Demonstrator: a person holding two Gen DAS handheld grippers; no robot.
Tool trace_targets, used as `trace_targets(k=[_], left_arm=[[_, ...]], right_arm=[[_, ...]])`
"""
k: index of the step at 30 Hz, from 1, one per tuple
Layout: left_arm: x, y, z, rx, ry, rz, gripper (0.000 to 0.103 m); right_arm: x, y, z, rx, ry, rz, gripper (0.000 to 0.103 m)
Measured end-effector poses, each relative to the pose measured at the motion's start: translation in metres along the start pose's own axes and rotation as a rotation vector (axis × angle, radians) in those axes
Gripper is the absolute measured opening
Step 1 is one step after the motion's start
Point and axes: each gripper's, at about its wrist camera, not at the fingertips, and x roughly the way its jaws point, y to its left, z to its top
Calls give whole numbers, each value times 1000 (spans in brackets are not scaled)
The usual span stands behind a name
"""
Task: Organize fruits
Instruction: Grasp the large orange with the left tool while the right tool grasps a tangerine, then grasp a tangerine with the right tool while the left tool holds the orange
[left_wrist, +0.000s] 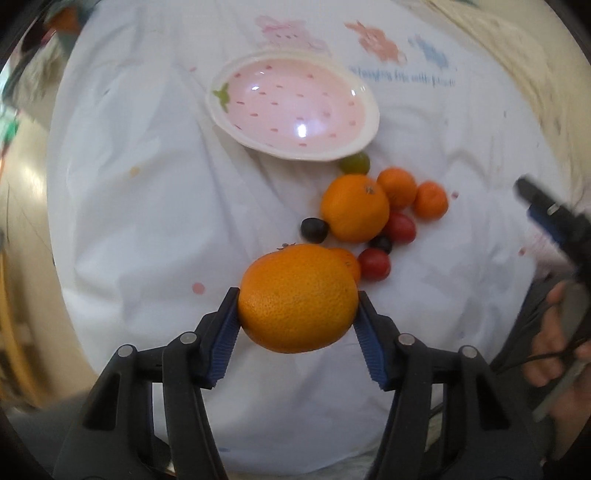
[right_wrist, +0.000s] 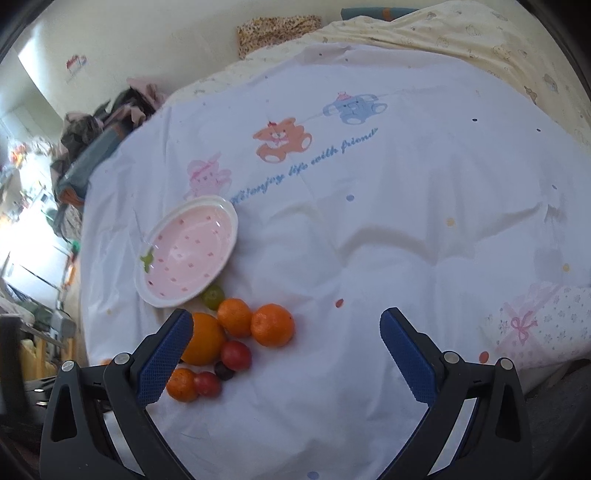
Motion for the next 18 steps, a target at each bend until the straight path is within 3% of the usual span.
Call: trace_targets(k=[2, 4, 6, 10, 16, 17, 18], left_arm=[[-2, 3, -1, -37, -36, 7, 55], [3, 19, -2, -67, -51, 2, 55], [12, 27, 0, -93, -46, -18, 55], [9, 60, 1, -164, -58, -17, 55], [10, 58, 2, -157, -81, 5, 55], [10, 58, 2, -156, -80, 8, 55], [10, 58, 3, -155, -80, 12, 55]], right_arm=[[7, 1, -1, -26, 27, -18, 101], [13, 4, -3, -56, 68, -1, 81], [19, 8, -7, -87, 100, 6, 77], [34, 19, -13, -179, 166, -37, 76], [68, 32, -3, -290, 273, -89, 76], [77, 35, -3, -306, 306, -88, 74], [86, 38, -4, -327, 335, -80, 66]])
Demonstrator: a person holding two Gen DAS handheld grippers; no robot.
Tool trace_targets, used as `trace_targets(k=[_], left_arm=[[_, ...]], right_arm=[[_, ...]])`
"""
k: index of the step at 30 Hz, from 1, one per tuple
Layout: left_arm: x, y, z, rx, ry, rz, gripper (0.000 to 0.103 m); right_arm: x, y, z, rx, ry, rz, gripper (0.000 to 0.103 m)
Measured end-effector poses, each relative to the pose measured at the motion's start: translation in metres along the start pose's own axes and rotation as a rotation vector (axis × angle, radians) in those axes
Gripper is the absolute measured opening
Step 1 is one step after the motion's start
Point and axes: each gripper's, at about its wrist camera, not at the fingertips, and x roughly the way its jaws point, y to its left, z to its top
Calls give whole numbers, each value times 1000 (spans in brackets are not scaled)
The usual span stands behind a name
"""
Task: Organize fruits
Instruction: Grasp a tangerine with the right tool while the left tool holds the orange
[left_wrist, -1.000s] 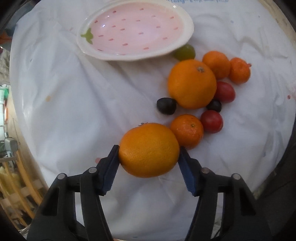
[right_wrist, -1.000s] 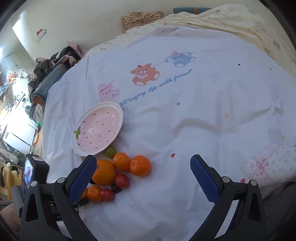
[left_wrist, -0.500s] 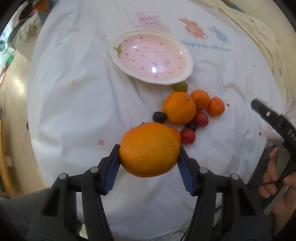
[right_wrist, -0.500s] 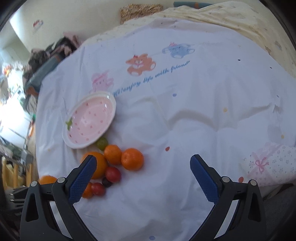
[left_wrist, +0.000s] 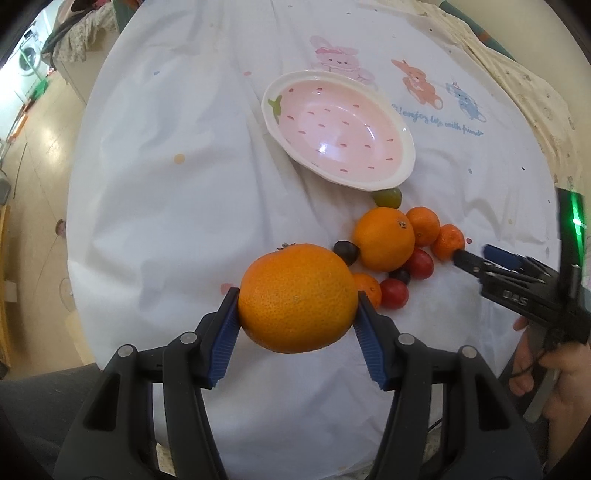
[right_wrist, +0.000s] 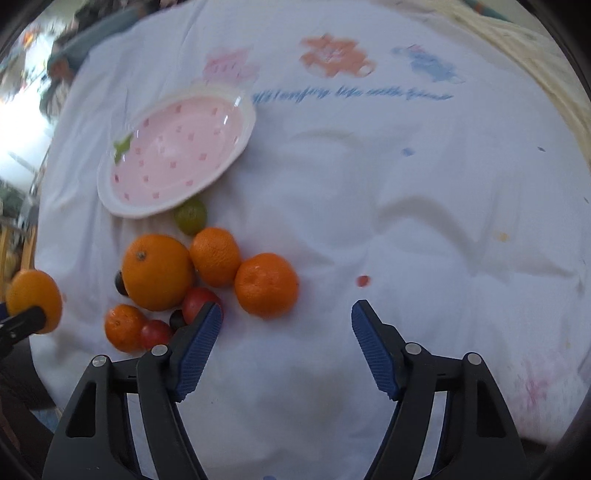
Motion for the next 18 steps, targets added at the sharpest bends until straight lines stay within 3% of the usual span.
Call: trace_targets(k=[1, 8, 9, 12, 18], left_arm=[[0, 0, 1, 2, -1, 8, 55], [3, 4, 1, -9, 3, 20, 55], [4, 4, 2, -10, 6, 19, 55], [5, 4, 2, -16, 3, 9, 55], [7, 3, 2, -1, -10, 42, 55]], right_arm=[[4, 2, 1, -14, 11, 1, 60], [29, 15, 5, -103, 21, -80, 57], [30, 18, 4, -120, 18, -71, 45], [29, 22, 3, -148, 22, -57, 44], [11, 8, -8, -53, 16, 13, 44]])
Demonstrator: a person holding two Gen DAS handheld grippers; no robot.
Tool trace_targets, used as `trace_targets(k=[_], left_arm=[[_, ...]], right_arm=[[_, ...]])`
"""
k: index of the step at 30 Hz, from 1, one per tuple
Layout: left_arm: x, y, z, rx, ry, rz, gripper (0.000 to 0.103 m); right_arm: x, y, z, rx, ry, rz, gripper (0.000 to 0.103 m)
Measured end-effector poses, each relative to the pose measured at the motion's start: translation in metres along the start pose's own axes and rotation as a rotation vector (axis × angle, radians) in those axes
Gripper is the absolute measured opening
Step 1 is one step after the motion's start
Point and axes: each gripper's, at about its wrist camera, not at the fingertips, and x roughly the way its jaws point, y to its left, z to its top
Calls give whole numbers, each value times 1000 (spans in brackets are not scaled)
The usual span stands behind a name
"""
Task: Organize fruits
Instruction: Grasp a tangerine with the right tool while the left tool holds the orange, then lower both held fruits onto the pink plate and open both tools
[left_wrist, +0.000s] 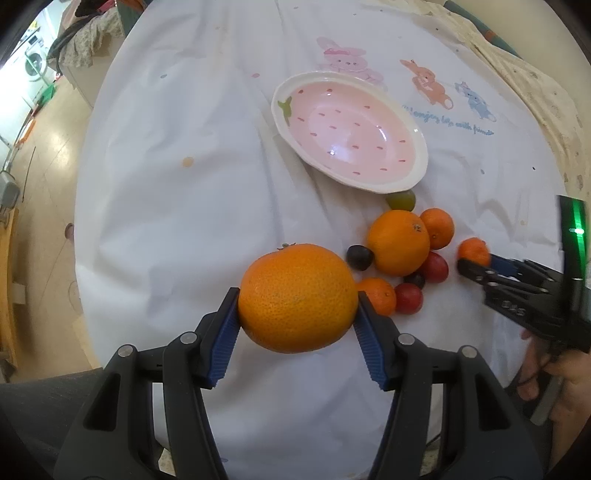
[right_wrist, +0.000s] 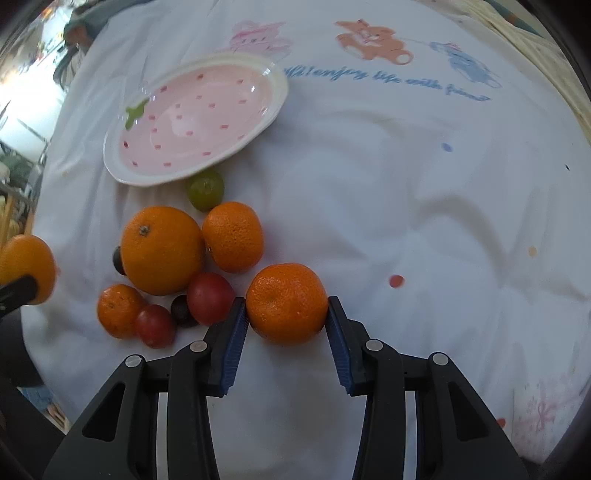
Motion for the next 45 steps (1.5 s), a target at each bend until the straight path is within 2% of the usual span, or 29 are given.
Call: trace_targets(k=[4, 7, 9, 11, 18, 21, 28, 34, 37, 42, 44, 45], left_arm=[[5, 3, 0, -14, 13, 12, 55], [1, 4, -1, -12, -5, 30, 55], [-4, 4, -1, -16, -21, 36, 55], [-13, 4, 4, -27, -23, 19, 55], [-39, -7, 42, 8, -68, 4, 55], [-41, -15, 61, 45, -95, 30, 55], [-24, -24, 111, 68, -88, 40, 55], [-3, -33, 140, 93, -78, 59, 55], [13, -32, 149, 75, -46, 46, 55], [36, -39, 156, 116, -35, 72, 56], [48, -38, 159, 110, -16, 61, 56], [58, -36, 161, 91, 2, 31, 56]], right_arm=[[-21, -10, -2, 34, -42, 21, 44], [-34, -13, -2, 67, -82, 37, 44], [-44, -19, 1, 94, -115, 66, 44], [-56, -26, 4, 128, -160, 131, 44], [-96, -24, 29, 164, -362, 256, 44], [-106, -23, 44, 142, -397, 269, 44], [-108, -22, 85, 103, -414, 263, 44], [-94, -27, 121, 78, -402, 239, 44], [-79, -30, 138, 73, -379, 238, 44], [-51, -31, 156, 57, -335, 223, 44], [-39, -29, 162, 41, -316, 224, 44], [-33, -28, 164, 33, -308, 229, 44]])
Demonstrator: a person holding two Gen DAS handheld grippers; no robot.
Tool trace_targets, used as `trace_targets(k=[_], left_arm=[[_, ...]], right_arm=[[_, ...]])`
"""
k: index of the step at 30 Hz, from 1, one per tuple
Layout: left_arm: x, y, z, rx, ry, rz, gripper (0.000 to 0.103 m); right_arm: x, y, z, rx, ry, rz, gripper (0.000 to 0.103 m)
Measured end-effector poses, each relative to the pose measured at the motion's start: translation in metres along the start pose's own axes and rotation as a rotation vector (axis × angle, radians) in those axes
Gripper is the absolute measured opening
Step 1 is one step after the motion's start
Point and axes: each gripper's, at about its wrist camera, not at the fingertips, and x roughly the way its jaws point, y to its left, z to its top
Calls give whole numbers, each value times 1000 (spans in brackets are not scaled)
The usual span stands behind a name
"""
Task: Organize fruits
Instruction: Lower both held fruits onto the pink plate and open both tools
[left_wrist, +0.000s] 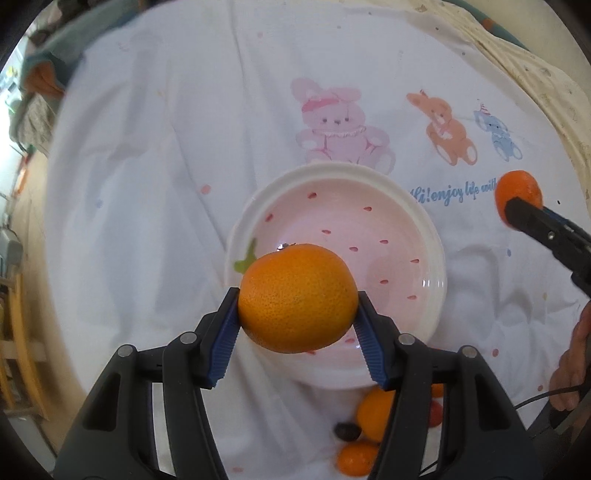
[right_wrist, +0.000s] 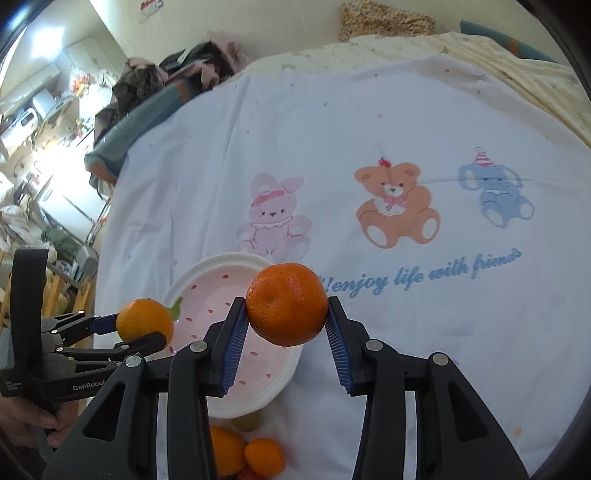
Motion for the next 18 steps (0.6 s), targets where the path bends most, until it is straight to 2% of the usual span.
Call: trace_targets(k=[3, 9, 18], left_arm=[[19, 5, 2, -46, 41, -46, 56], [38, 4, 7, -44, 58, -27, 56], [41, -3, 28, 30, -16, 42, 57]], right_arm=[[20, -2, 0, -26, 25, 22, 44], [57, -9, 0, -28, 96, 50, 44], [94, 1, 6, -58, 152, 107, 45]])
